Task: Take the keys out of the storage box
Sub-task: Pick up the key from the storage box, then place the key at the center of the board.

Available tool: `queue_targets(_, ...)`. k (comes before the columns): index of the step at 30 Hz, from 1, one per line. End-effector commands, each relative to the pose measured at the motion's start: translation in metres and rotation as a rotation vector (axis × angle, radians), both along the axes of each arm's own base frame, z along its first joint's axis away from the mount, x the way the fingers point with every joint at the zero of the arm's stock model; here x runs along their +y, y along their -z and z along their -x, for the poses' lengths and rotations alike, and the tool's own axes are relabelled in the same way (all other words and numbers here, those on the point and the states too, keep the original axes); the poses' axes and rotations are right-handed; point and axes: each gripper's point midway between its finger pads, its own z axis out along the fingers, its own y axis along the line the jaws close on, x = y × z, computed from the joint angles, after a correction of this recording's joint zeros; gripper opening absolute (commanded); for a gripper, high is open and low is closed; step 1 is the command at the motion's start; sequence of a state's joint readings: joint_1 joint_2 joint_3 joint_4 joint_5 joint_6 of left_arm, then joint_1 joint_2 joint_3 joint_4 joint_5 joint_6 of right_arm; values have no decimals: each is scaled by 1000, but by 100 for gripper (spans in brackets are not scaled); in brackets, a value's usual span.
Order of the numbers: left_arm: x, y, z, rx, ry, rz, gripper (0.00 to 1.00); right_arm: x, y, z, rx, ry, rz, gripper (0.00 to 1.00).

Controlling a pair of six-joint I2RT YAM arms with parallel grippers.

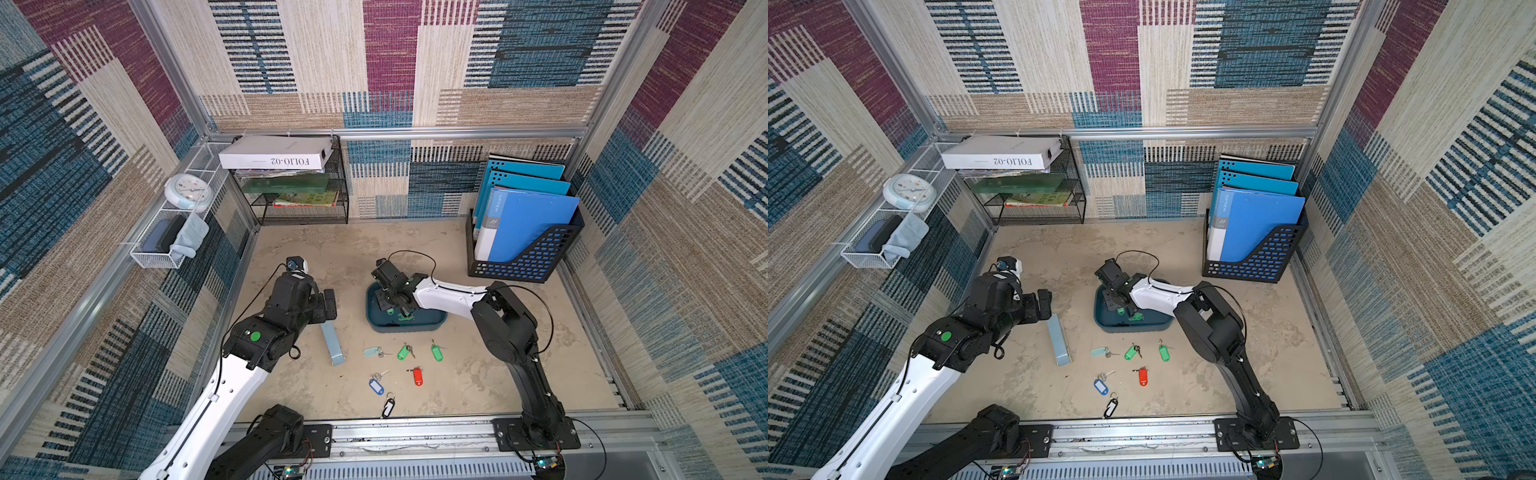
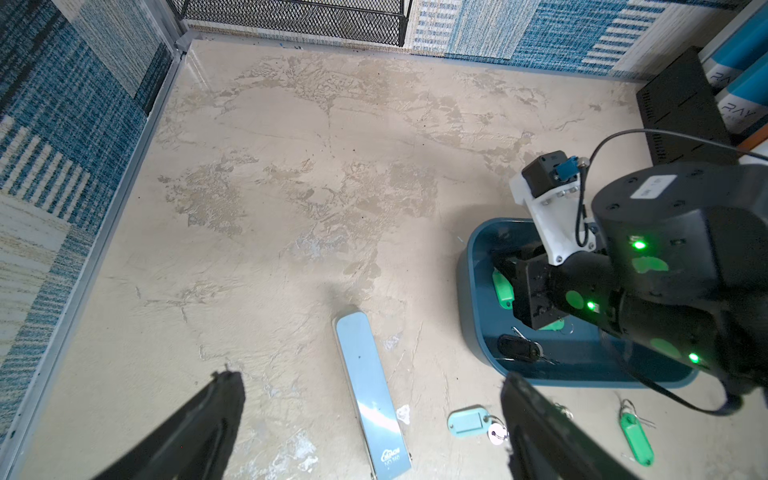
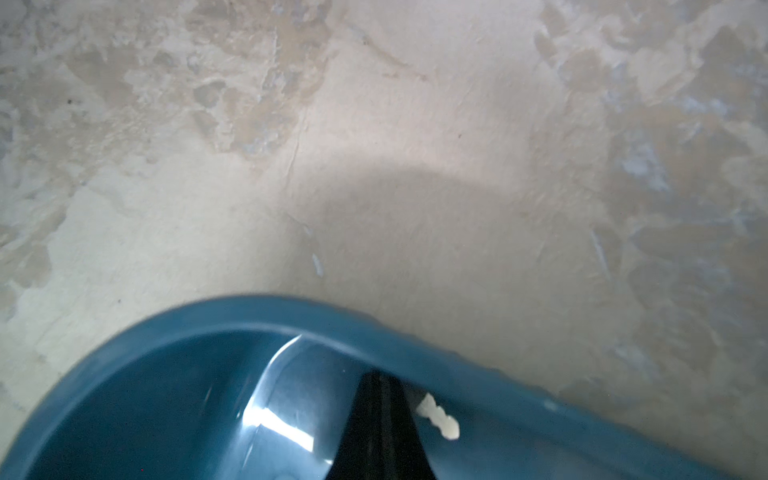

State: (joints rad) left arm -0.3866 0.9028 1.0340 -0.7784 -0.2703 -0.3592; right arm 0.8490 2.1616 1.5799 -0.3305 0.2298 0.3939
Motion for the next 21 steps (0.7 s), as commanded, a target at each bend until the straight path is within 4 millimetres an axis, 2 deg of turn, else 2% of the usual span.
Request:
queue_targets(1, 3, 1, 0, 0, -10, -14, 99, -4, -31, 5, -21, -8, -27, 0)
queue_targets(7, 3, 1, 0, 0, -9, -10, 99, -19, -102, 29, -69, -47, -129, 0)
queue_targets(10, 2, 1, 0, 0, -8, -6, 99, -33, -124, 58, -48, -100, -169, 0)
queue_targets(11, 1, 1, 0, 2, -6, -4, 99, -43, -131, 75, -36, -121, -195, 0)
queue_targets(15, -4, 3, -1, 5, 9, 23, 99, -73, -133, 148, 61, -238, -315, 0)
queue_targets(18, -14, 6, -3, 24, 22, 81, 99, -98, -124, 185, 138, -223, -361, 0)
queue_targets(21, -29, 10, -6, 42, 63, 147, 99, -121, -105, 204, 183, -180, -346, 0)
